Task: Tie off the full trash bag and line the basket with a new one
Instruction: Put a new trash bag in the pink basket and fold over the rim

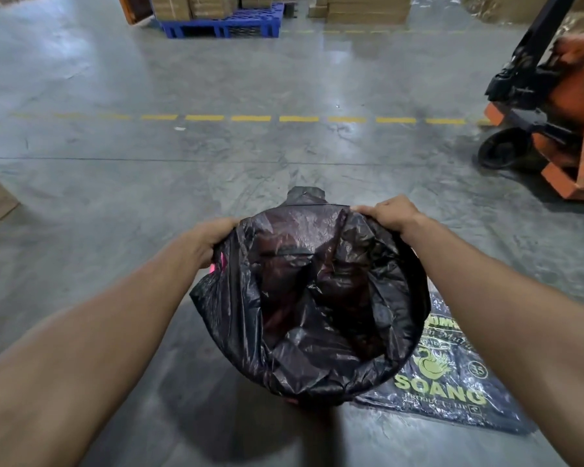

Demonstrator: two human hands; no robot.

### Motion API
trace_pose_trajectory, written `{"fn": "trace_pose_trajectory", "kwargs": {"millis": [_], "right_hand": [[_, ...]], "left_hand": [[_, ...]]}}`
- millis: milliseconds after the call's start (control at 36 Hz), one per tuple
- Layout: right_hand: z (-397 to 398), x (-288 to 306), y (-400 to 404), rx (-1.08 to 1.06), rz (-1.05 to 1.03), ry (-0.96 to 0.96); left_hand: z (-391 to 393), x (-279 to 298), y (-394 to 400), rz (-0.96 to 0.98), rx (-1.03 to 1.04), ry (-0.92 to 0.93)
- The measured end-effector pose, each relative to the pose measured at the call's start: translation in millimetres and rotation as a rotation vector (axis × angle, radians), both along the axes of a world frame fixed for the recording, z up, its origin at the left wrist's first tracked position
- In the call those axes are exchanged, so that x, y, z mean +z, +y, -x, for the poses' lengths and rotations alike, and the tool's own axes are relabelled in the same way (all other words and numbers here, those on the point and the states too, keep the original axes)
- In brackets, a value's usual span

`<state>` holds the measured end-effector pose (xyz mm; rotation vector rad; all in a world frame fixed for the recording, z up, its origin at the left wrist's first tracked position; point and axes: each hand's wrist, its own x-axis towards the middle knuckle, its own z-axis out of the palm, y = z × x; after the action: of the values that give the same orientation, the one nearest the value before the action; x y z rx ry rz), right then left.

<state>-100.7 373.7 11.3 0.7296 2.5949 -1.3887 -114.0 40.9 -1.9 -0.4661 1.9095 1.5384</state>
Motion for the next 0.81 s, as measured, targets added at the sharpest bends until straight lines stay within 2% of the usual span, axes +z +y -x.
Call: {"fn": "trace_pose_trajectory", "kwargs": {"millis": [111, 194, 306, 444, 500, 611, 722, 806], "right_hand": [[-0.5, -5.0, 2.0, 0.019, 0.105, -0.183], [-7.9, -14.5, 4.1, 0.055, 0.128, -0.210], [-28.2, -24.9, 17.2, 0.127, 0.423, -0.251], [-62.3, -25.3, 29.9, 0.155, 0.635, -0.290], [-77.3, -26.6, 33.4, 0.126, 0.656, -0.295], [-96.8, -32.1, 37.1, 0.024, 0.607, -0.289], [-106.8, -34.2, 33.9, -0.077, 0.637, -0.242], [-110.1, -36.8, 31.6, -0.158, 0.659, -0.186]], "left_hand": [[2.1, -9.9, -9.0, -0.004, 0.020, -0.005], [-3.0, -25.6, -29.8, -0.018, 0.074, -0.007], [-37.4, -27.0, -46.3, -0.045, -0.015, -0.059], [-59.5, -34.1, -69.8, -0.180, 0.105, -0.106], [-66.4, -36.3, -70.7, -0.259, 0.220, -0.148], [-79.6, -53.8, -67.6, -0.396, 0.323, -0.182], [-87.7, -56.5, -52.1, -0.398, 0.289, -0.229], [-86.0, -56.9, -49.5, -0.378, 0.380, -0.232]]}}
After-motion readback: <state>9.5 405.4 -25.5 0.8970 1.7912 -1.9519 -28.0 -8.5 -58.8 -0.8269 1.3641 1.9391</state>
